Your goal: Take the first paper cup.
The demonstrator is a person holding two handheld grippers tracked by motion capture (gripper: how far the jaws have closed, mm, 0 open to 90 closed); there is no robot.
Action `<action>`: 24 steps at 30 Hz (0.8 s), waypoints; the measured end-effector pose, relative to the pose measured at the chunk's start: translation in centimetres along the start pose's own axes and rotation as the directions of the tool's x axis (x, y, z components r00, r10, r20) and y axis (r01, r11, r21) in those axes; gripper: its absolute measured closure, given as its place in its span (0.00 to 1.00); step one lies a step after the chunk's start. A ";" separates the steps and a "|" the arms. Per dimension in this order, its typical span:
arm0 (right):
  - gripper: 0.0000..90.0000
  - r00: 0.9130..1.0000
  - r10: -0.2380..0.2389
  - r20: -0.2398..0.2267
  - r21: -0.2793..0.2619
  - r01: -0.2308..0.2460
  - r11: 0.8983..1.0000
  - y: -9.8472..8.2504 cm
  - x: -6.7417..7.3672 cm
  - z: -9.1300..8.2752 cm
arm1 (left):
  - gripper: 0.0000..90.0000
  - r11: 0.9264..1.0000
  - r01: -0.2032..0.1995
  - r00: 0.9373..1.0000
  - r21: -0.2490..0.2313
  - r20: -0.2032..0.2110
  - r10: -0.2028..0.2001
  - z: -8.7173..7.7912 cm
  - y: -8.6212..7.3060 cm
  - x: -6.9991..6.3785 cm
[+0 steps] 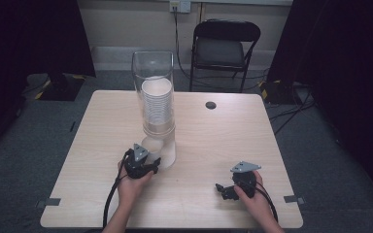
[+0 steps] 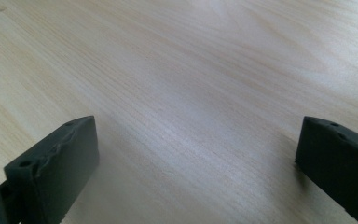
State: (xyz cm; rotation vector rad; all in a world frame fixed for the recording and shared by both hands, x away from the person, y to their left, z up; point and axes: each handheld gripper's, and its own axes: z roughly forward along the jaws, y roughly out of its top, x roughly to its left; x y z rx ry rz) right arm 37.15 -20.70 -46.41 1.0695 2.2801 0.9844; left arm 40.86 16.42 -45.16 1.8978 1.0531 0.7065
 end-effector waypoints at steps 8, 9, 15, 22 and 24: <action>0.00 1.000 -0.006 0.003 0.000 0.006 1.000 0.0 0.0 0.0 | 0.40 0.999 0.037 0.999 0.011 0.033 -0.037 -0.7 -0.9 0.9; 0.00 1.000 -0.005 0.003 0.000 0.005 1.000 0.0 0.0 0.0 | 0.40 0.999 0.034 0.999 0.017 0.031 -0.034 -0.8 -0.9 0.9; 0.00 1.000 -0.005 0.003 0.000 0.005 1.000 0.0 0.0 0.0 | 0.40 0.999 0.025 0.999 0.021 0.032 -0.025 -1.5 -1.1 1.6; 0.00 1.000 -0.006 0.003 0.000 0.006 1.000 0.0 0.0 0.0 | 0.39 0.999 0.032 0.999 0.042 0.020 -0.033 -1.9 -1.7 2.6; 0.00 1.000 -0.005 0.002 0.000 0.005 1.000 0.0 0.0 0.0 | 0.39 0.998 0.033 0.999 0.049 0.020 -0.034 -2.0 -1.8 2.8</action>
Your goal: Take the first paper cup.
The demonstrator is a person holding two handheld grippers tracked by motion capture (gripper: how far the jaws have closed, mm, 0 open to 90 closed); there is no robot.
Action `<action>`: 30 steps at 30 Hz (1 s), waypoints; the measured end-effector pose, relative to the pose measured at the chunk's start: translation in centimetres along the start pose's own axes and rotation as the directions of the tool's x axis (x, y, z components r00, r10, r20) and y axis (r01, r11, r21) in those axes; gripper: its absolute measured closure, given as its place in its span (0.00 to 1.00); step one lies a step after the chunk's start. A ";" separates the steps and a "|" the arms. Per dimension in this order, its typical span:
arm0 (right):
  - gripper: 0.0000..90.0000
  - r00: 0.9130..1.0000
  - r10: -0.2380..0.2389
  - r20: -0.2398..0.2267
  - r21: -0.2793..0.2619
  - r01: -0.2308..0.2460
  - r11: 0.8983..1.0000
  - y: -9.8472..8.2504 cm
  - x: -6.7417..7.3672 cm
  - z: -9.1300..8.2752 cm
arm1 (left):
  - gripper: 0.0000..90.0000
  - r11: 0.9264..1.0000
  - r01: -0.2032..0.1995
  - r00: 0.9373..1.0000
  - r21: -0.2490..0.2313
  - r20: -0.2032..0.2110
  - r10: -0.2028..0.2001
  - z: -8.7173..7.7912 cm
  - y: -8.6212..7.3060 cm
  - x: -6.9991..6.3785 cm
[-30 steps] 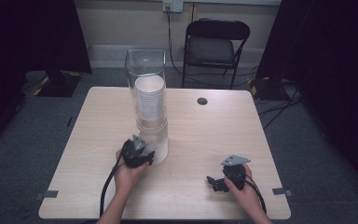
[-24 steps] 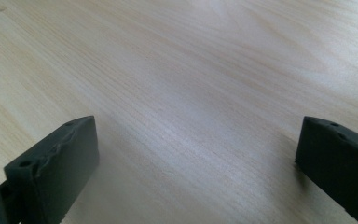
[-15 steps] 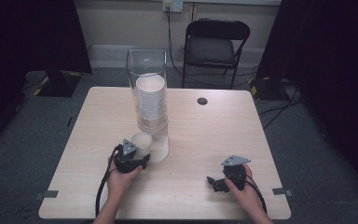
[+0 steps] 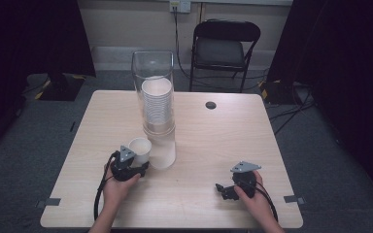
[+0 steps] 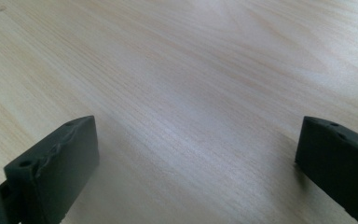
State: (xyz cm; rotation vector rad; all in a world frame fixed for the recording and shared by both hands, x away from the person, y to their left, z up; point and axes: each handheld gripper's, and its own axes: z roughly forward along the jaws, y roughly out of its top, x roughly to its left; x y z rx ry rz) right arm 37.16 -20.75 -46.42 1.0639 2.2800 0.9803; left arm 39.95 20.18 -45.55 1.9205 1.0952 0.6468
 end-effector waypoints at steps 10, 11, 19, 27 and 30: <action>0.00 1.000 0.000 0.001 0.000 0.000 1.000 0.0 0.0 0.0 | 0.39 0.999 0.048 0.999 -0.007 -0.026 -0.048 -0.6 -0.5 1.5; 0.00 1.000 0.000 0.001 0.000 0.000 1.000 0.0 0.0 0.0 | 0.39 0.999 0.048 0.999 -0.007 -0.026 -0.048 -0.6 -0.5 1.5; 0.00 1.000 0.000 0.000 0.000 0.000 1.000 0.0 0.0 0.0 | 0.39 0.999 -0.003 0.997 -0.036 0.077 0.006 -0.8 0.4 -2.0; 0.00 1.000 0.000 0.000 0.000 0.000 1.000 0.0 0.0 0.0 | 0.39 0.996 -0.078 0.975 -0.049 0.206 0.086 0.4 1.9 -6.9; 0.00 1.000 0.000 0.001 0.000 0.000 1.000 0.0 0.0 0.0 | 0.39 0.994 -0.105 0.964 -0.037 0.240 0.111 1.1 2.3 -8.4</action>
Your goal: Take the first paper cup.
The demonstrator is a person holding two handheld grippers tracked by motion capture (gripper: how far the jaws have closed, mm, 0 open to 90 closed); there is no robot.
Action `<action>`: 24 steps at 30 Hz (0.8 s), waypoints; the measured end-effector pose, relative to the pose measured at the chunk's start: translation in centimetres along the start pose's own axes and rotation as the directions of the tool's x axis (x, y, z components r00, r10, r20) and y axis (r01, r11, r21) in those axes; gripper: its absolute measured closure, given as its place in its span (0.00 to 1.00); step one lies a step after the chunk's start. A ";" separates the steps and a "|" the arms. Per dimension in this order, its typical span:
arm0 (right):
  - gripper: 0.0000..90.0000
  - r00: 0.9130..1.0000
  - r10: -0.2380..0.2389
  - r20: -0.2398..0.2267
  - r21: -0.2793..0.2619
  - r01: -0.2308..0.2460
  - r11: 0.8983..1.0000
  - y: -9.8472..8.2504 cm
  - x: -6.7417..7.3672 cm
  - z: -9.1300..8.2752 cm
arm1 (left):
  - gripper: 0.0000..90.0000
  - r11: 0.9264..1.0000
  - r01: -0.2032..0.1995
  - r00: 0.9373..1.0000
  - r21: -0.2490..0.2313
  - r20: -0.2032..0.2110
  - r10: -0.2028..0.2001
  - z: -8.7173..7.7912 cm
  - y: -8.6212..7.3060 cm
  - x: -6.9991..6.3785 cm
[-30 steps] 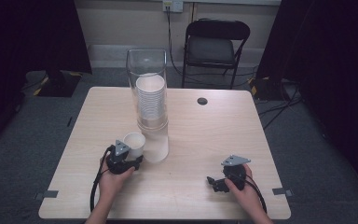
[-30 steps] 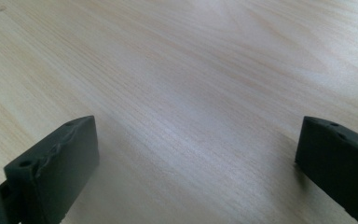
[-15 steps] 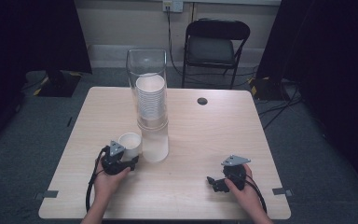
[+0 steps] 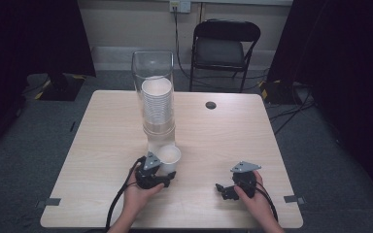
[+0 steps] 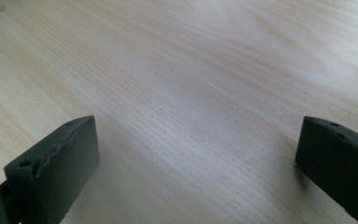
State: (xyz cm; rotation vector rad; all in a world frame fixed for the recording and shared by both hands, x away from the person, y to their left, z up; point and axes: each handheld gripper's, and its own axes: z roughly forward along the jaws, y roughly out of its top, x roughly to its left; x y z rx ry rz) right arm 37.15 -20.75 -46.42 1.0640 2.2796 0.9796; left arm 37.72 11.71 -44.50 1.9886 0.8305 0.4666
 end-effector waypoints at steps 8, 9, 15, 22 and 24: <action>0.00 1.000 0.000 0.000 0.000 0.000 1.000 0.0 0.0 0.0 | 0.39 0.998 -0.032 0.997 0.054 0.074 0.028 2.4 -0.1 -1.8; 0.00 1.000 0.000 0.000 0.000 0.000 1.000 0.0 0.0 0.0 | 0.38 0.997 -0.044 0.996 0.065 0.077 0.039 2.5 0.0 -1.8; 0.00 1.000 0.000 0.000 0.000 0.000 1.000 0.0 0.0 0.0 | 0.38 0.997 -0.042 0.994 0.063 0.101 0.036 3.1 -0.1 -2.2; 0.00 1.000 0.000 0.000 0.000 0.000 1.000 0.0 0.0 0.0 | 0.38 0.993 -0.089 0.989 0.072 0.128 0.079 3.6 -0.1 -3.0; 0.00 1.000 0.000 0.000 0.000 0.000 1.000 0.0 0.0 0.0 | 0.38 0.993 -0.093 0.987 0.067 0.140 0.083 3.8 0.0 -3.3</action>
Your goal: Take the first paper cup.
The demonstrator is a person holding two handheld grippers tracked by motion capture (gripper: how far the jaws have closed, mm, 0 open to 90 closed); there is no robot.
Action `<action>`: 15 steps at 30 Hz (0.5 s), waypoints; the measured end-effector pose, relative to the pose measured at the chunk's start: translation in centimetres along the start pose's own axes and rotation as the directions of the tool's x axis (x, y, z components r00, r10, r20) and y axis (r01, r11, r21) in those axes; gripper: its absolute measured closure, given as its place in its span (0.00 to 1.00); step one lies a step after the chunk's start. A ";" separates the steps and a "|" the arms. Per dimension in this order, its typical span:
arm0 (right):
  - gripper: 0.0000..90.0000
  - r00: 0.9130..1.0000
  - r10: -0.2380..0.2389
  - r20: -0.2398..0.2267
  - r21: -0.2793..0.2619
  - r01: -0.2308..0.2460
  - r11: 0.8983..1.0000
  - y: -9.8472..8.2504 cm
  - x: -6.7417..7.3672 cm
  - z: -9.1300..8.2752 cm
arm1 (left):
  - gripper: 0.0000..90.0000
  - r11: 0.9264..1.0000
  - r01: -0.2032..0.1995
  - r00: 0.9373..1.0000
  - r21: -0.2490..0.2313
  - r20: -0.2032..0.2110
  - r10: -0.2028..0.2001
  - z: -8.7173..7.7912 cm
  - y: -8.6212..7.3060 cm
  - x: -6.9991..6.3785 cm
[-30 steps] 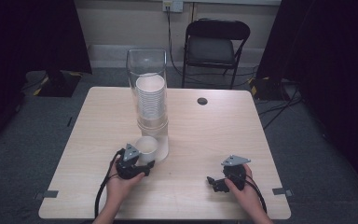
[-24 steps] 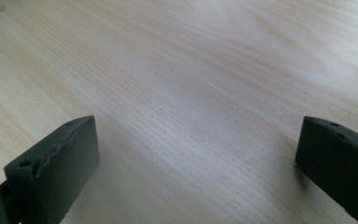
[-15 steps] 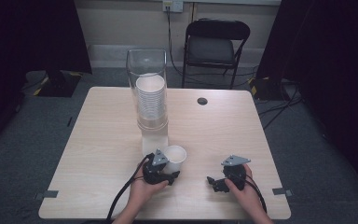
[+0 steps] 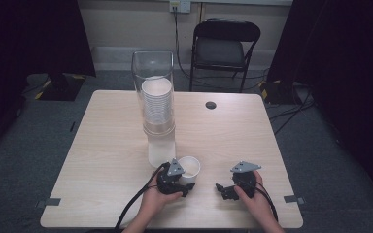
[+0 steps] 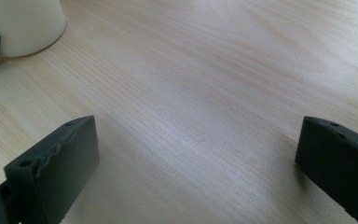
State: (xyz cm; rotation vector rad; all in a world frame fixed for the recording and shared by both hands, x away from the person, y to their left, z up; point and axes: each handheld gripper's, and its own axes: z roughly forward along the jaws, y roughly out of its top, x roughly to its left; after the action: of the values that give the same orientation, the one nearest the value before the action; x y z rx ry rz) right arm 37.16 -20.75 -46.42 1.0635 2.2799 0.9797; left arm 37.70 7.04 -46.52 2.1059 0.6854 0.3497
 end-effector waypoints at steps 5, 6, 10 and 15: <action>0.00 1.000 0.000 0.000 0.000 0.000 1.000 0.0 0.0 0.0 | 0.37 0.999 -0.041 0.999 0.016 -0.011 0.041 0.0 -0.1 -0.3; 0.00 1.000 0.000 0.000 0.000 0.000 1.000 0.0 0.0 0.0 | 0.36 0.997 -0.066 0.998 0.027 -0.018 0.067 -0.2 -0.1 -0.3; 0.00 1.000 0.000 0.000 0.000 0.000 1.000 0.0 0.0 0.0 | 0.27 0.996 -0.073 0.997 0.050 -0.015 0.074 -0.7 -0.5 -0.4; 0.00 1.000 0.001 -0.001 0.001 -0.001 1.000 0.0 0.0 0.0 | 0.27 0.996 -0.063 0.998 0.055 -0.020 0.064 -1.9 -1.4 0.3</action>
State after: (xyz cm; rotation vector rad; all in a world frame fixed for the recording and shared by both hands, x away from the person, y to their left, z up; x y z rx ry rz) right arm 37.15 -20.75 -46.42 1.0649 2.2808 0.9801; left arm 36.54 9.12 -46.54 2.1825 0.6483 0.3938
